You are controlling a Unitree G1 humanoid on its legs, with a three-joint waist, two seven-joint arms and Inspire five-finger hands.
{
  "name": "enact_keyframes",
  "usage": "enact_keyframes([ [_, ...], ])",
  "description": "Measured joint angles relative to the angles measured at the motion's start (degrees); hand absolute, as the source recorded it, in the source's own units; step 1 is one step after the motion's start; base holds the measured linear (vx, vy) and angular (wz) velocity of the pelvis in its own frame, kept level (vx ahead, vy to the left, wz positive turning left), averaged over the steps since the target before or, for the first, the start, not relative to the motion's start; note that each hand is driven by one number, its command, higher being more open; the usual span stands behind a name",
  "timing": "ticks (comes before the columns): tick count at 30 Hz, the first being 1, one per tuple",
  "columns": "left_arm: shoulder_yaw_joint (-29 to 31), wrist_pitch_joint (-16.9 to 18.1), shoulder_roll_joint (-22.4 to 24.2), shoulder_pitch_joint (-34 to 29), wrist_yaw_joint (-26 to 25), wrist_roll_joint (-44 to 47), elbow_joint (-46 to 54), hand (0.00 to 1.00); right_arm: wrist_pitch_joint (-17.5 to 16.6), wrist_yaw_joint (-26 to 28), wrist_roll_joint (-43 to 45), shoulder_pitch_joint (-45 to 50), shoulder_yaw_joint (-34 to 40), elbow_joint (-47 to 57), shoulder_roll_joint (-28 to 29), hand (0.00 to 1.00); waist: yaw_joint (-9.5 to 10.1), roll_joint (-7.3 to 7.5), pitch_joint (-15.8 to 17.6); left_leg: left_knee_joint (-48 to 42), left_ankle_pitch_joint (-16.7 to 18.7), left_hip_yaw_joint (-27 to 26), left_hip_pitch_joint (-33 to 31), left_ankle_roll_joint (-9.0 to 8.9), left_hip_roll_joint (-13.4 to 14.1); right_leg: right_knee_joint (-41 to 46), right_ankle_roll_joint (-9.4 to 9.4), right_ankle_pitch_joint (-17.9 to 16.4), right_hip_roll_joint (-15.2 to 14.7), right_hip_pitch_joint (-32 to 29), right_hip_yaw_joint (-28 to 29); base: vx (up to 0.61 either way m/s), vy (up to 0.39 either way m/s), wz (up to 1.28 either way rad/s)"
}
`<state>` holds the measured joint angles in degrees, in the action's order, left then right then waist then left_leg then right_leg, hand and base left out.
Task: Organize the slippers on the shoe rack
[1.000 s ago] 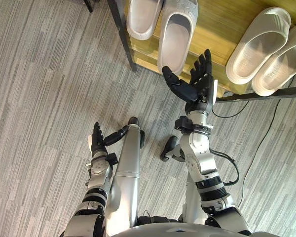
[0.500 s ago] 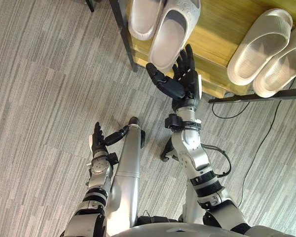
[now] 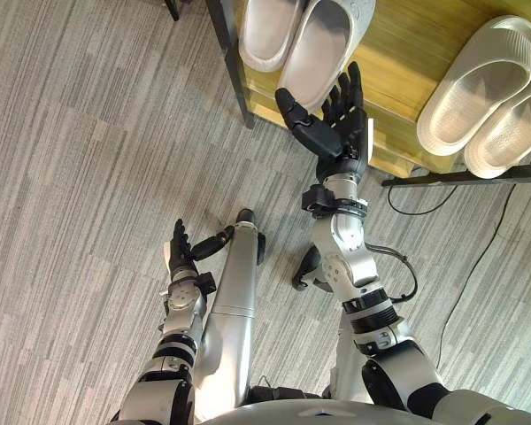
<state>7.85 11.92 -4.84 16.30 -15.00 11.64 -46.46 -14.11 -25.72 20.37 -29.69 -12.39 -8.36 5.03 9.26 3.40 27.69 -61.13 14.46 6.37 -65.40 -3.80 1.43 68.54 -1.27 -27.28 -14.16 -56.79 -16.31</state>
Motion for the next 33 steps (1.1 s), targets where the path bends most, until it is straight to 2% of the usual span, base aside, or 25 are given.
enact_keyframes([
  [10, 0.0, 0.0, 0.9, 0.0, 0.1, 0.0, -0.4, 1.0, 0.0, -0.2, 0.1, -0.3, 0.8, 0.0, -0.4, 1.0, 0.37, -1.66, 0.0, -0.1, 0.0, 0.3, 0.0, -0.1, 0.0, 0.4, -0.25, -0.1, 0.0, 0.0, -0.3, 0.0, 0.0, 0.0],
  [27, 0.4, 0.0, 1.3, 0.0, 0.2, 0.1, -1.0, 1.0, 0.1, -1.7, 4.8, -2.1, 2.3, -1.7, -1.0, 1.0, 0.18, -2.35, -0.1, -0.3, -0.2, 0.6, -0.2, -0.29, 0.1, 0.5, -0.34, -0.1, 0.1, -0.1, -0.5, 0.0, 0.0, 0.0],
  [33, 0.5, -0.3, 1.3, 0.0, 0.2, 0.1, -1.1, 1.0, 0.1, 0.7, 4.6, 1.0, 0.5, 1.6, -0.9, 1.0, 0.02, -2.4, -0.1, -0.4, -0.1, 0.6, 0.1, -0.27, 0.1, 0.5, -0.31, -0.1, 0.1, 0.5, -0.6, 0.0, 0.0, 0.0],
])
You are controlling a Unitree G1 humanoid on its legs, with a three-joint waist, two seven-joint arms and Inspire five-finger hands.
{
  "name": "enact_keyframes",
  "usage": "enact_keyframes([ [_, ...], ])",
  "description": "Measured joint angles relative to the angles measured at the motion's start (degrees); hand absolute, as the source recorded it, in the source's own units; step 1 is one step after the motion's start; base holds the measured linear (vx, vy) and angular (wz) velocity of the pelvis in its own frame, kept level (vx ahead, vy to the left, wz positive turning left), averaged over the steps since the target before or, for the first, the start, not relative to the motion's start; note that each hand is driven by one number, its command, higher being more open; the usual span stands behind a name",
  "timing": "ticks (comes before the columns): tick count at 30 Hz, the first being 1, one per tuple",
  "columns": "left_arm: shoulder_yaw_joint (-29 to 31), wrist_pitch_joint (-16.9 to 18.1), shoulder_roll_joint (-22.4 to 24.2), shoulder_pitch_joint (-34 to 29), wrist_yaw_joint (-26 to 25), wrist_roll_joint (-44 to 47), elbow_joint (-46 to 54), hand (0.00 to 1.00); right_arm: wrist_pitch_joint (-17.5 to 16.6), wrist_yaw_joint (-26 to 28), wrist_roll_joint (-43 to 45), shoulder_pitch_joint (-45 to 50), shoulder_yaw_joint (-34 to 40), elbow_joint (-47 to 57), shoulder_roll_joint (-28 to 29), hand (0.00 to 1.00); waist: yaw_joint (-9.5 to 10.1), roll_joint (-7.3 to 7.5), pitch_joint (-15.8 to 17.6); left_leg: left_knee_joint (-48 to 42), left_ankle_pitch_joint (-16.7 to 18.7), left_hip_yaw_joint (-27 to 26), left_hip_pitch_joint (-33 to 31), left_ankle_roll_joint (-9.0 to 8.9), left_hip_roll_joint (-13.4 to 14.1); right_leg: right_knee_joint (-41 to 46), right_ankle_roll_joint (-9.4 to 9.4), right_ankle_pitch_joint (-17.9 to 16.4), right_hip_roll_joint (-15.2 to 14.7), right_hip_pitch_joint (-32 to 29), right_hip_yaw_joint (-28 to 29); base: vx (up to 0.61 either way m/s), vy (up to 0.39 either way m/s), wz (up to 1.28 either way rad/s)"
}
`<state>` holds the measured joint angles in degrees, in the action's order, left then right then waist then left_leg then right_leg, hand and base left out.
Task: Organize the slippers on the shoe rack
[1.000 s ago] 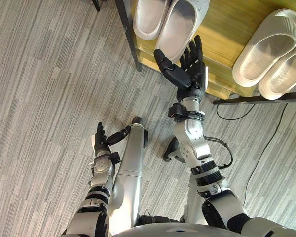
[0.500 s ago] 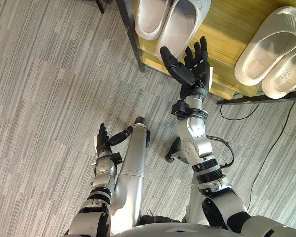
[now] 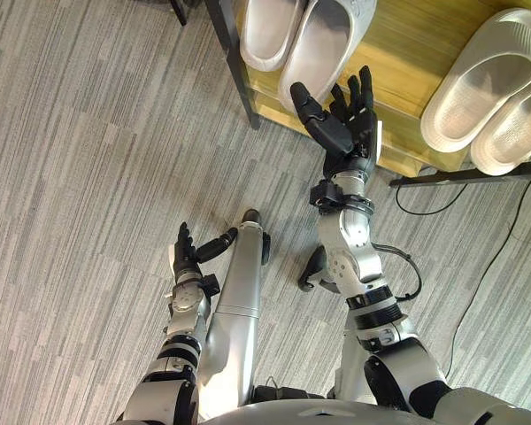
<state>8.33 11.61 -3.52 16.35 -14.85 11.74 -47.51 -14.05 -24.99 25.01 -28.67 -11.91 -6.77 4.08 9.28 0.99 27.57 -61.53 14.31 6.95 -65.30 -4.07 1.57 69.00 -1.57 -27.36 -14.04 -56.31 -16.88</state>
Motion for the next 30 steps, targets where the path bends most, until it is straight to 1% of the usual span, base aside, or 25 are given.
enact_keyframes([
  [1, 0.1, -0.8, 0.1, 0.0, -0.1, 0.0, 0.0, 1.0, 0.0, 0.2, 0.0, 2.0, -1.0, 1.5, 0.0, 1.0, -0.08, -0.02, 0.0, 0.0, 0.2, 0.0, 0.6, 0.07, 0.0, -0.1, 0.09, 0.0, 0.0, 0.7, 0.0, 0.0, 0.0, 0.0],
  [5, 0.8, -1.2, 0.3, 0.0, -0.1, 0.0, -0.1, 1.0, 0.0, 1.1, -0.2, 7.1, -3.0, 5.9, 0.1, 1.0, -0.33, -0.02, 0.0, 0.0, 0.4, -0.1, 1.3, 0.31, 0.0, -0.3, 0.3, -0.2, 0.0, 1.3, 0.0, -0.02, 0.019, 0.0],
  [10, 1.6, -1.9, 0.5, 0.0, -0.2, 0.0, -0.2, 1.0, -0.1, 2.0, -0.9, 10.5, -4.4, 8.3, 0.1, 1.0, -0.51, -0.01, 0.0, 0.1, 0.5, -0.4, 1.6, 0.23, 0.1, -0.4, 0.3, -0.2, 0.0, 1.4, 0.3, -0.01, 0.014, -0.01],
  [14, 1.7, -1.9, 0.5, 0.0, -0.6, -0.1, -0.2, 1.0, 0.0, 1.9, -5.8, 12.7, -5.7, 11.2, 0.1, 1.0, -0.63, 0.02, 0.0, 0.3, 0.4, -0.5, 1.7, 0.06, 0.2, -0.6, 0.29, -0.1, 0.1, 1.5, 0.4, -0.01, 0.017, 0.0],
  [19, 2.0, -2.2, 0.4, 0.0, -1.2, -0.1, -0.5, 1.0, 0.2, 0.0, -12.4, 13.3, -5.6, 14.1, 0.0, 1.0, -0.94, 0.26, 0.2, 0.5, 0.5, -0.7, 2.4, 0.09, 0.2, -0.8, 0.41, -0.1, 0.1, 2.1, 0.5, -0.01, 0.014, 0.0],
  [24, 2.1, -2.2, 0.3, 0.0, -1.4, -0.1, -0.6, 1.0, 0.4, -2.0, -16.2, 13.4, -5.6, 15.0, 0.0, 1.0, -1.08, 0.59, 0.3, 1.3, 0.4, -0.8, 2.9, 0.09, 0.2, -1.6, 0.58, 0.0, 0.2, 2.5, 0.5, 0.0, 0.019, 0.0],
  [30, 2.1, -2.2, 0.0, 0.0, -1.4, -0.1, -0.6, 1.0, 1.5, -4.4, -17.5, 13.0, -5.2, 16.8, 0.1, 1.0, -1.26, 0.92, 0.5, 1.7, 0.5, -1.0, 2.9, 0.16, 0.2, -2.2, 0.5, 0.1, 0.2, 2.5, 0.5, 0.01, 0.024, 0.0],
])
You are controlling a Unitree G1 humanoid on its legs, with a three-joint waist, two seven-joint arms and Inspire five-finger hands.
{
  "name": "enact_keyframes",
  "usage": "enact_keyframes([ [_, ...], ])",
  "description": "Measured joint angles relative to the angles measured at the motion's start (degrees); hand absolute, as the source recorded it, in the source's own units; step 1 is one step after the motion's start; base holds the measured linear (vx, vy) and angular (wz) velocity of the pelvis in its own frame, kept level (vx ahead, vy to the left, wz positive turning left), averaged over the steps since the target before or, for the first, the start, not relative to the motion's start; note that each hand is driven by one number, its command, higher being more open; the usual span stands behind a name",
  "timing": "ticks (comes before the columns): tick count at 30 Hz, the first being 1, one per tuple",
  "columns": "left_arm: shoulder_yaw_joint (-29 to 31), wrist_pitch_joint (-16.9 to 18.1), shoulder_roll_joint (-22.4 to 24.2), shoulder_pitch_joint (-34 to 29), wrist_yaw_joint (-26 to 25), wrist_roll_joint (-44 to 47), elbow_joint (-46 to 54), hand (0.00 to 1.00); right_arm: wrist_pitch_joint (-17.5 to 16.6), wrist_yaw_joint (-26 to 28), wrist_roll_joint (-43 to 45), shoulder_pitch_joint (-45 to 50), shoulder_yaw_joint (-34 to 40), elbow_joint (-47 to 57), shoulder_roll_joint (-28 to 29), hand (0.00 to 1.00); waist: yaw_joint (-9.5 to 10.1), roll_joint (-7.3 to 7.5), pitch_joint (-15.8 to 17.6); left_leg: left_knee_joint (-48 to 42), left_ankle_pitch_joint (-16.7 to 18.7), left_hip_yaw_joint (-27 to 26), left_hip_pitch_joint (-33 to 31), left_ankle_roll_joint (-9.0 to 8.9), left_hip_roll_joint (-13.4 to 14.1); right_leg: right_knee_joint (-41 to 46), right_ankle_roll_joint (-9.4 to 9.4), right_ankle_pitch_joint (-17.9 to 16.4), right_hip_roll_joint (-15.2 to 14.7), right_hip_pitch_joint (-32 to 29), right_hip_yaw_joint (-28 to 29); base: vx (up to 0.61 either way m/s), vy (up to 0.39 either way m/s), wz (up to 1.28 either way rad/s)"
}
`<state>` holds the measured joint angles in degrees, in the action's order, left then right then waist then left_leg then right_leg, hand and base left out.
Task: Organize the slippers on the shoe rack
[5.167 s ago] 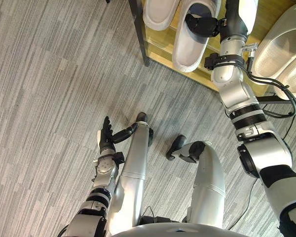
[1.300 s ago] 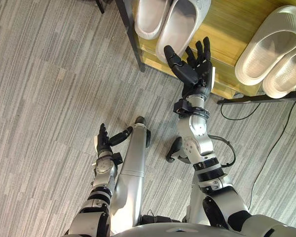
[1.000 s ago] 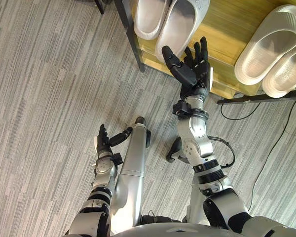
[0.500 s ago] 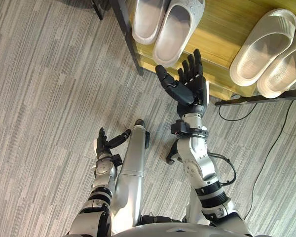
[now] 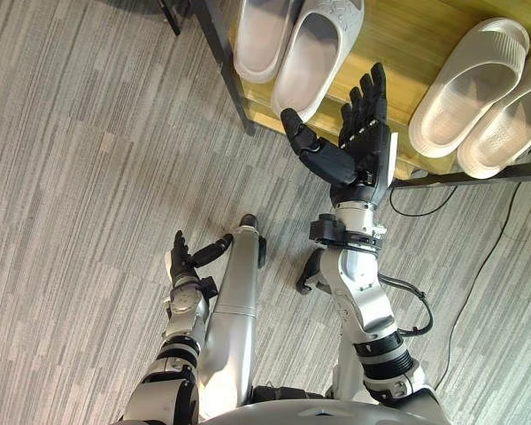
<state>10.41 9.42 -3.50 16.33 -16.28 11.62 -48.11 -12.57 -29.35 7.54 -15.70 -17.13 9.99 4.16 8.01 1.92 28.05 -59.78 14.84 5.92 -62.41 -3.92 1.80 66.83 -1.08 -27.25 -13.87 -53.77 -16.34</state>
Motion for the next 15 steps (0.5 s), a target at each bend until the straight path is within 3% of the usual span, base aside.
enact_keyframes([
  [15, 0.0, 0.0, -0.6, 0.0, -0.1, 0.0, 0.0, 1.0, 1.2, -3.6, -1.6, -5.5, 7.9, -4.4, 0.8, 1.0, -0.19, 0.56, 0.3, 0.0, 0.0, 0.0, -0.2, 0.03, -0.1, 0.1, 0.21, -0.1, -0.1, -0.1, 0.0, -0.02, 0.027, 0.0],
])
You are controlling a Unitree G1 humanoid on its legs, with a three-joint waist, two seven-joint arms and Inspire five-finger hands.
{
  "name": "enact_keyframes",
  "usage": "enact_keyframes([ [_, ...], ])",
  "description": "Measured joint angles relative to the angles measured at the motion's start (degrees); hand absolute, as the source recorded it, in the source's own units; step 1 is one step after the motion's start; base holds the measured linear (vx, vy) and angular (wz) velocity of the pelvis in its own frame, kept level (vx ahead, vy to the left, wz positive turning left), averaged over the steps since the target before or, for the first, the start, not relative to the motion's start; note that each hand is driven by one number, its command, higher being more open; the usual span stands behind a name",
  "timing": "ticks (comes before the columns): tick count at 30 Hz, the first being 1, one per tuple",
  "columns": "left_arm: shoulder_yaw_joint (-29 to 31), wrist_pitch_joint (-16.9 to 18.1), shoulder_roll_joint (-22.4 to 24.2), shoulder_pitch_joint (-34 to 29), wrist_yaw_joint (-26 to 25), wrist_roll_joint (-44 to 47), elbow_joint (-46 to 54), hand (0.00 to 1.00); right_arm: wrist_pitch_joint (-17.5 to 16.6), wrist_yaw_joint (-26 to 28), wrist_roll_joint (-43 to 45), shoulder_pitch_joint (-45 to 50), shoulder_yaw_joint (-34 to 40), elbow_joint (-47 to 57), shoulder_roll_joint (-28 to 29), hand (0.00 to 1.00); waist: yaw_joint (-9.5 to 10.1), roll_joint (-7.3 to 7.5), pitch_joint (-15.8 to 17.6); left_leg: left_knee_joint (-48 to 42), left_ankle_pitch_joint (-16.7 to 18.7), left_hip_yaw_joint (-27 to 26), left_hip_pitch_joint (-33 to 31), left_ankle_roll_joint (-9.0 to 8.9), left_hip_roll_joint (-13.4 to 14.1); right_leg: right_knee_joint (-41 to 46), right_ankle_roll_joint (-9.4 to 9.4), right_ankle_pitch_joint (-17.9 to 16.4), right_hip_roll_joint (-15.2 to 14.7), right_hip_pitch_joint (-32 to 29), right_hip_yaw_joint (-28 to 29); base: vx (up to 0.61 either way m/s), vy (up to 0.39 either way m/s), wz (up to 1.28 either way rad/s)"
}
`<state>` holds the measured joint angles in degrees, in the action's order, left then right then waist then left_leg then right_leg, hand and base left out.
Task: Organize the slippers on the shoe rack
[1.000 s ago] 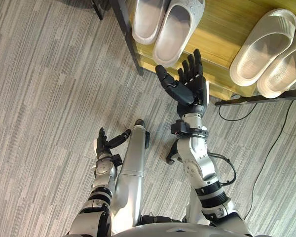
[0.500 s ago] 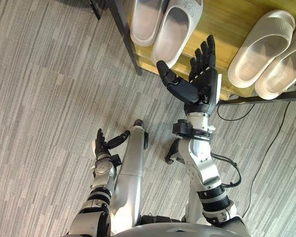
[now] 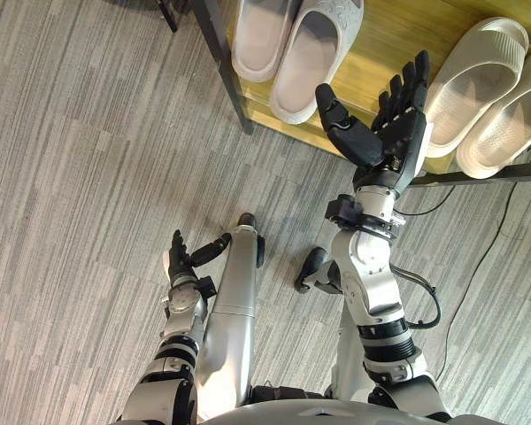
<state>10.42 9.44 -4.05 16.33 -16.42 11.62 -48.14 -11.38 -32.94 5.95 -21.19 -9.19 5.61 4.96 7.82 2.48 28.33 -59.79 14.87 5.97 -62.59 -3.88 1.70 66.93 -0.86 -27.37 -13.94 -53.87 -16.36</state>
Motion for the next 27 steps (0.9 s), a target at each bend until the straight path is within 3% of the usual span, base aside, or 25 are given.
enact_keyframes([
  [14, 0.0, 0.1, -0.1, 0.0, 0.6, 0.1, 0.0, 1.0, 0.1, 4.9, 10.1, -10.4, 1.8, -10.7, -2.4, 1.0, 0.53, 0.14, 0.1, -0.7, 0.0, 0.2, -1.3, 0.0, -0.2, 0.8, 0.0, -0.1, -0.2, -1.2, -0.1, 0.0, 0.005, 0.0],
  [27, -0.5, 0.3, -0.2, -0.1, 1.7, 0.2, -1.4, 1.0, -0.1, 6.0, 14.4, -19.8, 3.5, -17.7, -6.2, 1.0, 1.13, 0.14, 0.1, -1.6, 0.0, 1.0, -2.6, 0.02, -1.6, 2.1, 0.24, -0.9, -1.6, -1.7, -0.9, -0.03, 0.028, 0.06],
])
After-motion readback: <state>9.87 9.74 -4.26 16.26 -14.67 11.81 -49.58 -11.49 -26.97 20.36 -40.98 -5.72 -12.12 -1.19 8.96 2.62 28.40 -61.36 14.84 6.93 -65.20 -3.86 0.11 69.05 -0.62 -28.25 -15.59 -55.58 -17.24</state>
